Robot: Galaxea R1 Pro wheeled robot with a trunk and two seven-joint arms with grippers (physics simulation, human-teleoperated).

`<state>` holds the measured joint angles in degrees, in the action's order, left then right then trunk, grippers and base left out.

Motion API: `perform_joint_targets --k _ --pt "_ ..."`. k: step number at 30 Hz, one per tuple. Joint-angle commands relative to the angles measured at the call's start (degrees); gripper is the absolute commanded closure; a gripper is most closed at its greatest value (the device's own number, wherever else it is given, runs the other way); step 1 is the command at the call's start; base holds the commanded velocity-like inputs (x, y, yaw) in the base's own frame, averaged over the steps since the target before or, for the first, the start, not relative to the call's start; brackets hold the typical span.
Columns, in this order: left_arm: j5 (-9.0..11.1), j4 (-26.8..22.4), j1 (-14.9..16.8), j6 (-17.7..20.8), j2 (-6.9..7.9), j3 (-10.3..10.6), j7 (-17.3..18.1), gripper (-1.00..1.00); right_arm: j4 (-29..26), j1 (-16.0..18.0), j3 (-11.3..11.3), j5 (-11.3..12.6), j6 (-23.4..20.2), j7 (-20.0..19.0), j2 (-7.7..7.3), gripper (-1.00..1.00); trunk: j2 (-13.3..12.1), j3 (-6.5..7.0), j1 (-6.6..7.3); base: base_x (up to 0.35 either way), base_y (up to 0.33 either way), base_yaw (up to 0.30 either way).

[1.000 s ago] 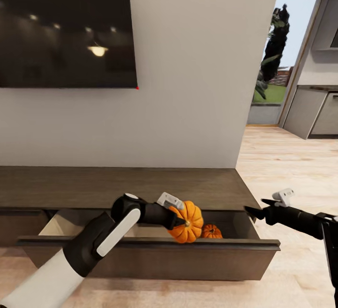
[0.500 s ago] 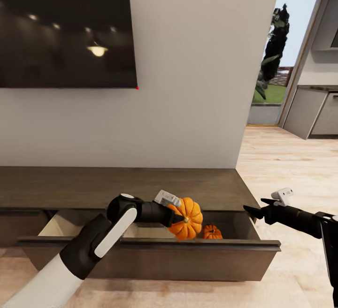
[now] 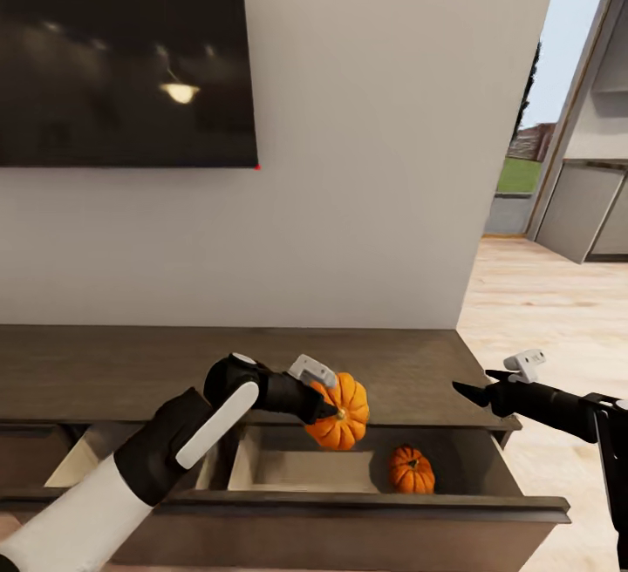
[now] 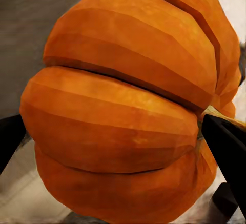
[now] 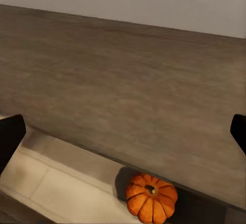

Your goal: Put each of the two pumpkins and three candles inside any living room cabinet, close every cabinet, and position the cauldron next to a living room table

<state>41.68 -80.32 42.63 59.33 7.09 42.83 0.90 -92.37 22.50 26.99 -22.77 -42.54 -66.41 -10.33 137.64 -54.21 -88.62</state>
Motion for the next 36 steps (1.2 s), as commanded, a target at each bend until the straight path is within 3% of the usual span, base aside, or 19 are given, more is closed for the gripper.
perform_joint_targets --k 1,2,5,8,14,22,32,36 --pt "-0.6 1.8 0.0 0.0 -0.22 0.3 -0.6 1.00 0.0 0.0 0.0 0.0 0.0 0.0 -0.01 -1.00 0.0 0.01 0.01 0.288 0.119 0.000" --pt "-2.1 3.7 0.0 0.0 -0.47 1.1 -1.1 1.00 0.0 0.0 -0.1 0.0 0.0 0.0 0.01 -1.00 0.0 0.01 0.01 0.201 0.076 0.000" --pt "-7.6 6.9 -0.2 0.0 -2.78 6.7 -1.8 1.00 0.0 -0.1 -0.1 0.1 0.0 0.1 0.04 -1.00 0.0 0.01 0.01 0.088 0.033 0.000" --pt "-9.6 7.8 -0.2 0.0 -3.92 8.7 -2.0 1.00 0.0 -0.1 -0.2 0.1 0.0 0.1 0.05 -1.00 0.0 0.01 0.01 0.023 0.009 0.000" --pt "-10.2 7.8 -0.3 0.0 -4.31 9.9 -1.9 1.00 0.1 -0.2 -0.3 -0.1 1.0 0.1 0.05 -1.00 0.0 0.01 0.01 0.004 0.002 0.000" --pt "-10.3 8.3 -0.3 0.0 -2.87 10.0 -1.7 1.00 0.1 -0.3 -0.3 0.0 1.1 -0.4 0.34 -1.00 0.0 0.02 0.01 0.000 0.003 -0.014" --pt "-10.3 8.9 -0.4 0.0 -2.08 10.3 -1.6 1.00 0.1 -0.4 -0.3 0.0 1.1 0.0 1.62 -1.00 0.0 0.25 0.01 0.000 0.088 -0.255" --pt "-10.3 12.1 -0.5 -0.4 -2.33 10.6 -1.7 1.00 0.1 -0.4 -0.3 0.0 1.1 0.0 1.63 -1.00 0.0 0.35 0.01 0.000 0.004 -0.287"
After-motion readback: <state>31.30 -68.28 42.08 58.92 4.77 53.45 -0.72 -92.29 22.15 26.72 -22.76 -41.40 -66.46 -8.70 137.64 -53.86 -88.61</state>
